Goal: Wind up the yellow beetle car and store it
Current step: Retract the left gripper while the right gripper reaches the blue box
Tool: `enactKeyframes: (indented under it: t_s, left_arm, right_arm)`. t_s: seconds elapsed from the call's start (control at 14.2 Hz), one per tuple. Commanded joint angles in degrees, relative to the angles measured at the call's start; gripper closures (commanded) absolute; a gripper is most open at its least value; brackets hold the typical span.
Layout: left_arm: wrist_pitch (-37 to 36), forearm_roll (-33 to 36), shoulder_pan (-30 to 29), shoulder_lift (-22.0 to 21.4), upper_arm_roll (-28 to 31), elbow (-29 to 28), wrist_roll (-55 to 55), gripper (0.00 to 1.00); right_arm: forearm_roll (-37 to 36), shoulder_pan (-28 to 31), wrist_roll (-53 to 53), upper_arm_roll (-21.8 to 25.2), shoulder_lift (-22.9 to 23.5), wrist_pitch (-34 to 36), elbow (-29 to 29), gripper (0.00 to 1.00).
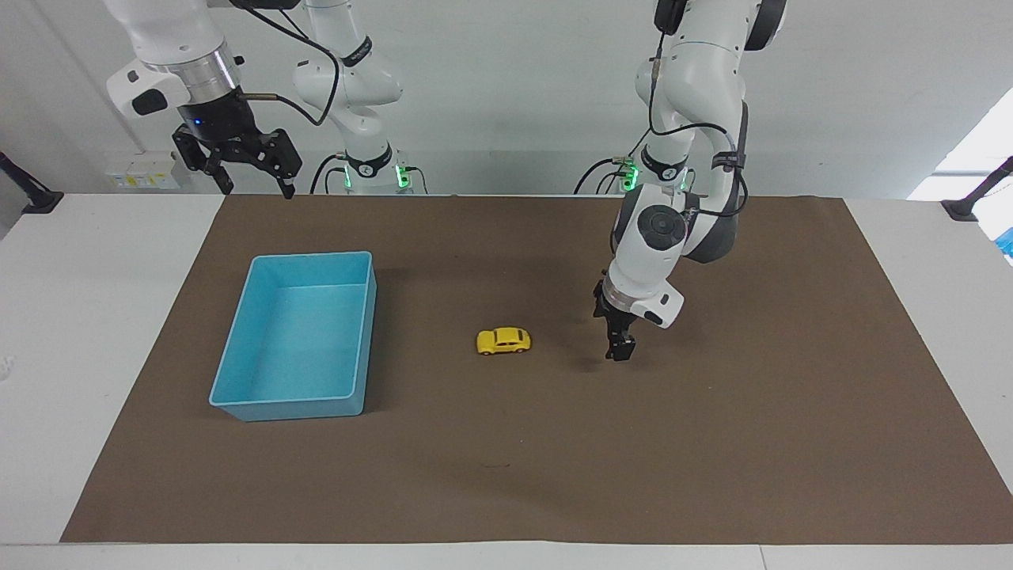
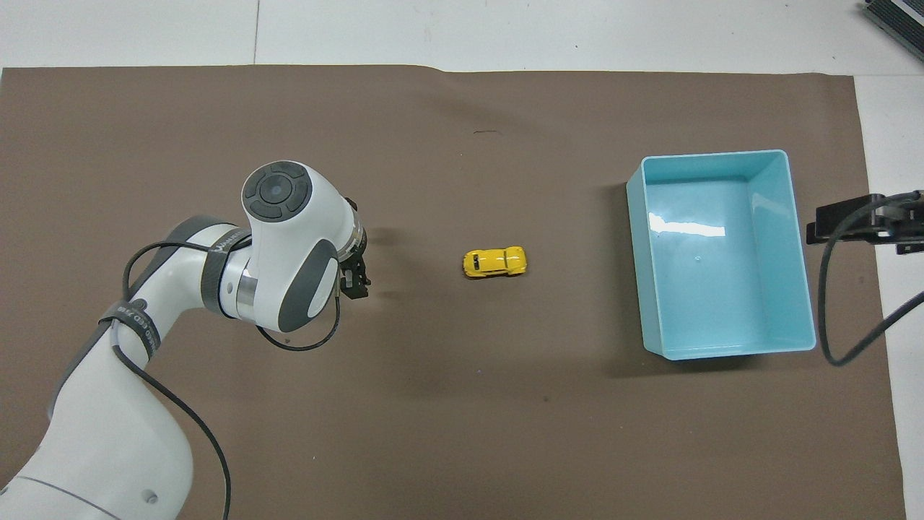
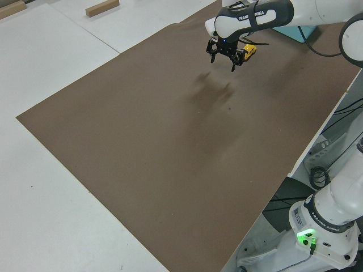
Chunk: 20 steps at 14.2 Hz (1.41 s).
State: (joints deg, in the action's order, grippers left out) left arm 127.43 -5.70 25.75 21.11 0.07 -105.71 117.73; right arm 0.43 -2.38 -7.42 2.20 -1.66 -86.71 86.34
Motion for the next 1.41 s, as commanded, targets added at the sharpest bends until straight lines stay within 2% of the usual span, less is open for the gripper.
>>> enactKeyframes:
  t_s: [0.0, 0.78, 0.99, 1.34]
  left_arm:
    - [-1.57, 0.77, -0.7, -0.45, 0.01, 1.38, -0.4, 0.0]
    - [-3.06, 0.86, -2.02, -1.86, 0.1, 6.21, -2.68, 0.0]
    - [-4.47, 0.86, -2.11, -2.21, 0.1, 8.4, -6.36, 0.0]
    - [-5.17, 0.77, -4.92, -5.45, 0.02, 9.29, -11.99, 0.0]
  right_arm:
    - [0.45, 0.71, 1.18, -0.18, -0.62, 0.31, 0.14, 0.0]
    - [0.45, 0.71, 1.27, -0.18, -0.62, 0.31, 0.14, 0.0]
    - [0.45, 0.62, 1.18, -0.35, -0.62, 0.31, 0.14, 0.0]
    - [0.45, 0.71, 1.27, -0.26, -0.62, 0.31, 0.14, 0.0]
